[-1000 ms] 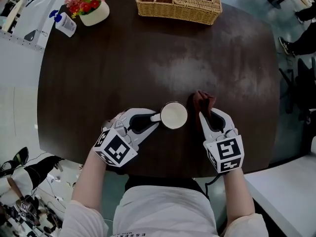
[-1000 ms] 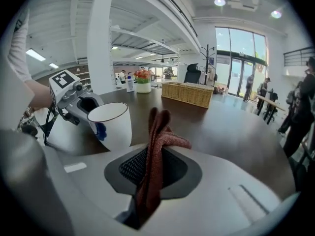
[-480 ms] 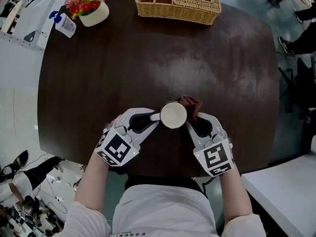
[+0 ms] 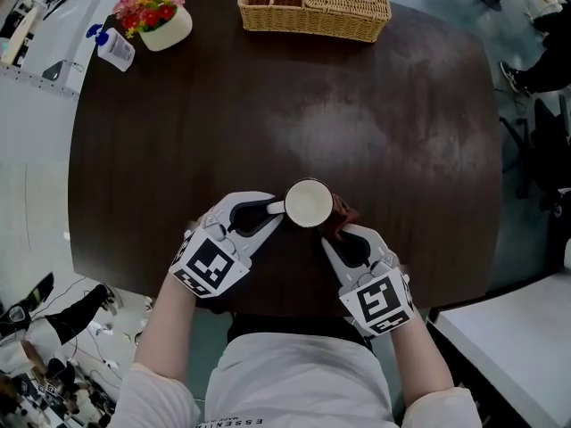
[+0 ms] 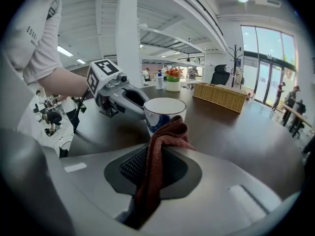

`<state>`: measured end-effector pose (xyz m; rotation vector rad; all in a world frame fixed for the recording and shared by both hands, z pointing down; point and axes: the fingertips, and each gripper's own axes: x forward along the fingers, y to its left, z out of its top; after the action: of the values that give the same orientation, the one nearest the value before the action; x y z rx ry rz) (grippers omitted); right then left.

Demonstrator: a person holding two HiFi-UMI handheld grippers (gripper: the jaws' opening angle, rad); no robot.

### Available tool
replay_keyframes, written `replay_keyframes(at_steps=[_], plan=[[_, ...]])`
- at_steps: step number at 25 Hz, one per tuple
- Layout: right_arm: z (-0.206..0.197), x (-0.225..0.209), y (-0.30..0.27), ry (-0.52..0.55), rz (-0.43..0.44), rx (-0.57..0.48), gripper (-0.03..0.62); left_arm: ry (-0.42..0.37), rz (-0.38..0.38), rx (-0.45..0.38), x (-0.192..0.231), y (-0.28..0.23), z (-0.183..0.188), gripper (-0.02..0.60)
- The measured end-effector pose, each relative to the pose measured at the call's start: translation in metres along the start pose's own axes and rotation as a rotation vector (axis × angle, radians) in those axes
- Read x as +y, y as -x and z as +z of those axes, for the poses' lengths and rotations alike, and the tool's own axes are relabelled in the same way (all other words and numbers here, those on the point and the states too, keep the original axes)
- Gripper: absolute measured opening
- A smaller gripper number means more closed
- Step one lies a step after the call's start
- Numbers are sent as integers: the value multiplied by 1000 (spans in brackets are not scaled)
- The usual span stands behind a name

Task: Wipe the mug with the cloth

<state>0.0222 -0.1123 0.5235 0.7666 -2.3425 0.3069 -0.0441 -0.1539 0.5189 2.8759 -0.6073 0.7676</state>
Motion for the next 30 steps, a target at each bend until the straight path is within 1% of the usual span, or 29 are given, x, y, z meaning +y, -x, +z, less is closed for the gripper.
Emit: replay_keyframes(at_steps=[3, 6, 9, 12, 15, 19, 22, 25, 28, 30], plan=[[-3, -2, 11, 4, 34, -12, 80, -24, -7, 1, -2, 0, 0, 78], [-4, -28, 20, 7, 17, -13, 80, -62, -32, 7, 0, 1, -1, 78], [6, -57, 15, 76, 22, -10, 80, -98, -75, 9, 5, 2, -1, 78], [23, -76, -1, 149, 74, -29, 80, -126, -128, 5, 7, 0, 0, 78], [44, -83, -22, 208, 170, -63, 80, -145, -178, 3, 11, -1, 1, 78], [67, -84, -50, 239, 338, -76, 80, -148, -213, 7, 21, -2, 2, 78], [81, -77, -64, 282, 466, -51, 80, -134, -209, -3, 30, -5, 6, 78], [88, -65, -75, 364, 572, -8, 80, -115, -200, -16, 35, -7, 7, 78], [85, -56, -80, 458, 644, 50, 78, -98, -192, -22, 36, -9, 8, 78], [86, -54, -79, 499, 672, 61, 78, -84, -191, -21, 37, -9, 8, 78]])
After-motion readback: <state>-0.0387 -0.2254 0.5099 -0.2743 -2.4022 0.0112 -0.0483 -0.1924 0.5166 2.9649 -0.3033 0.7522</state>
